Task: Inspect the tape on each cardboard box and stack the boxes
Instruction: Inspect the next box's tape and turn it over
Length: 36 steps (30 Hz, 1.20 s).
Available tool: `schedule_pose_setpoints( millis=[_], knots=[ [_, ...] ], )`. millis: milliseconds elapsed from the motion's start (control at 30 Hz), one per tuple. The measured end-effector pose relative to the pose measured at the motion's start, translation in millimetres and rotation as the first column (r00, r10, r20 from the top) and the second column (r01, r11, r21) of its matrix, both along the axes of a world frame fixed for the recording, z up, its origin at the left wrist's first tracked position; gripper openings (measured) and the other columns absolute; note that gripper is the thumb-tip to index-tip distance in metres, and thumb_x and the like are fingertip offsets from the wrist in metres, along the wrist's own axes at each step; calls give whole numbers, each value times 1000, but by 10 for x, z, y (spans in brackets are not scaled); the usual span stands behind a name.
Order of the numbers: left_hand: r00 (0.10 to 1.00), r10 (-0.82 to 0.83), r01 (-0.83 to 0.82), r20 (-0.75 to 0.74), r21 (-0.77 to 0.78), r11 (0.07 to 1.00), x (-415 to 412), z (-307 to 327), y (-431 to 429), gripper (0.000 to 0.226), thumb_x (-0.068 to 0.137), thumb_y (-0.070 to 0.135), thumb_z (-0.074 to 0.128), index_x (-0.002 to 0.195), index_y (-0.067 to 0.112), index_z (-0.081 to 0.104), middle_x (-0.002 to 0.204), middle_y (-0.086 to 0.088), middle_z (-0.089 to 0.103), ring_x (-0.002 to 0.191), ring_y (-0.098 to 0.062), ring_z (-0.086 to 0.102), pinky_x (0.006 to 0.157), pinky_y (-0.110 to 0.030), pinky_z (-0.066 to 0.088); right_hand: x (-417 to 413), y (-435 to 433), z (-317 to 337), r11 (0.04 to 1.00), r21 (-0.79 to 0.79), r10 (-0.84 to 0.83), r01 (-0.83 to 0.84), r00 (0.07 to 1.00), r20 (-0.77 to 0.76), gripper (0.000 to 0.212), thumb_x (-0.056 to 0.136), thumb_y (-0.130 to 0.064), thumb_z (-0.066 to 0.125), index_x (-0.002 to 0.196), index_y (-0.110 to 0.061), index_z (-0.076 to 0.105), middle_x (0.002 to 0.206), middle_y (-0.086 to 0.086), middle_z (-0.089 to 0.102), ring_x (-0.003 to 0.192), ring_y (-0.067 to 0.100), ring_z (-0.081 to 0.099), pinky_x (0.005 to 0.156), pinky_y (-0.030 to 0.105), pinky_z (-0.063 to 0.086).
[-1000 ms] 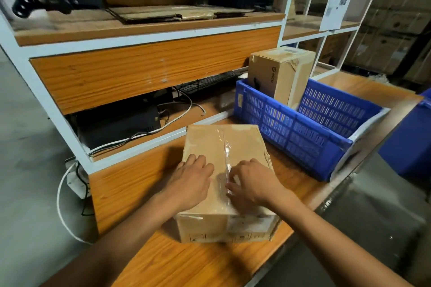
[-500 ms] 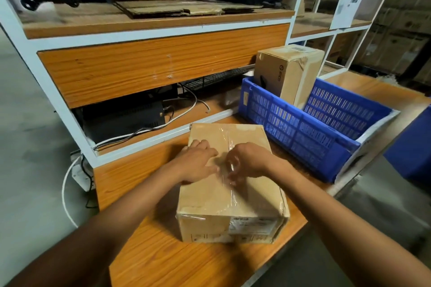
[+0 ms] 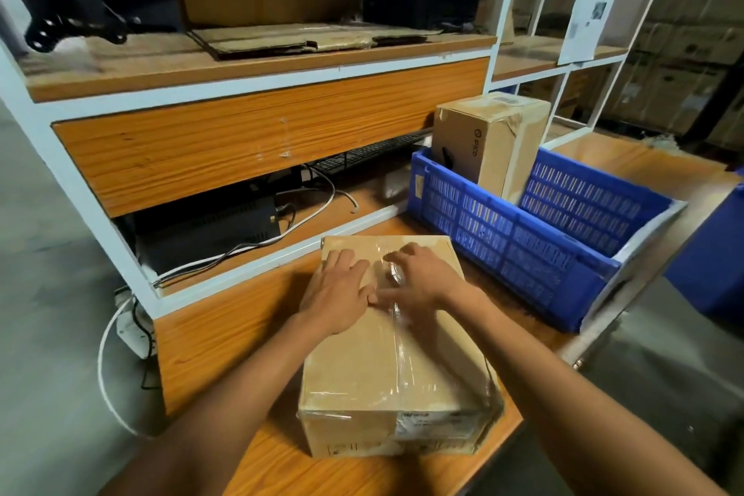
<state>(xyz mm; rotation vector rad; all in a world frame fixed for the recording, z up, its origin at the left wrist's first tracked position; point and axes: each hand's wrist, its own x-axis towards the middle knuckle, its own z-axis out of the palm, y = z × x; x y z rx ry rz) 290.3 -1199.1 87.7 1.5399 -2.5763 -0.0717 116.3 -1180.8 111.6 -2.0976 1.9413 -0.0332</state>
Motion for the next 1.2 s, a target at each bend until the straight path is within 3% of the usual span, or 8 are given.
schedule_pose_setpoints(
  millis=[67, 133, 400, 667, 800, 900, 1067, 1200],
  knots=[
    [997, 5, -12, 77, 83, 996, -19, -40, -13, 61, 105, 48, 32, 159, 24, 17, 168, -6, 3, 154, -25, 2, 123, -42, 7, 19, 111, -207, 999, -24, 19, -21, 997, -79, 92, 87, -85, 28, 160, -30, 19, 168, 5, 12, 154, 28, 10, 124, 50, 11],
    [991, 3, -15, 133, 91, 996, -50, -42, -73, 63, 106, 49, 26, 160, 22, 8, 168, -6, -4, 154, -23, -4, 123, -41, -1, 2, 151, -314, 999, -31, 22, -25, 995, -100, 91, 88, -84, 18, 161, -31, 12, 170, 4, 3, 156, 25, 1, 125, 49, 3],
    [996, 16, -27, -91, -123, 992, -54, -27, -336, 39, 104, 39, 39, 132, 22, 60, 127, 2, 55, 118, -15, 47, 103, -34, 42, -362, -299, 281, 963, 232, 150, -136, 988, -45, 74, 86, -50, 73, 150, -30, 41, 153, -1, 42, 140, 26, 40, 111, 44, 39],
    [995, -12, 10, -104, -20, 1000, -91, -85, -435, 48, 104, 44, 43, 145, 22, 50, 154, 0, 44, 141, -17, 40, 115, -36, 34, -645, -189, 71, 961, 258, 61, -98, 987, 148, 85, 92, -44, 68, 160, -27, 22, 168, -2, 8, 154, 24, 7, 124, 48, 13],
    [995, -25, 29, -93, 39, 999, -77, 2, -438, 50, 103, 43, 45, 149, 22, 46, 158, 0, 38, 146, -17, 33, 118, -38, 30, -644, -167, 219, 950, 308, -47, -52, 951, 304, 75, 89, -48, 68, 155, -28, 38, 168, -4, 14, 155, 25, 9, 123, 50, 5],
    [997, -65, 68, -28, 107, 992, 12, 12, -295, 58, 103, 50, 41, 155, 26, 32, 165, 2, 22, 152, -16, 17, 124, -45, 15, -644, -71, 269, 951, 296, 30, -92, 978, 207, 75, 91, -47, 67, 156, -24, 36, 167, 3, 15, 154, 30, 12, 122, 50, 10],
    [998, 34, -41, 54, 132, 990, 63, -131, -158, 63, 101, 63, 27, 157, 37, 19, 167, 9, 5, 154, -14, -1, 122, -56, -3, -620, 48, -55, 917, 377, 125, -132, 991, 44, 120, 77, -63, 75, 160, -34, -7, 166, -2, -24, 151, 27, -25, 121, 62, -5],
    [995, 53, -58, 90, 52, 997, -14, -56, -111, 58, 103, 58, 28, 155, 33, 28, 166, 4, 16, 154, -18, 9, 122, -56, 2, -479, -61, -2, 923, 371, 146, -99, 984, -100, 122, 74, -62, 78, 161, -30, -1, 169, -1, -10, 154, 36, -11, 122, 63, 9]
  ],
)
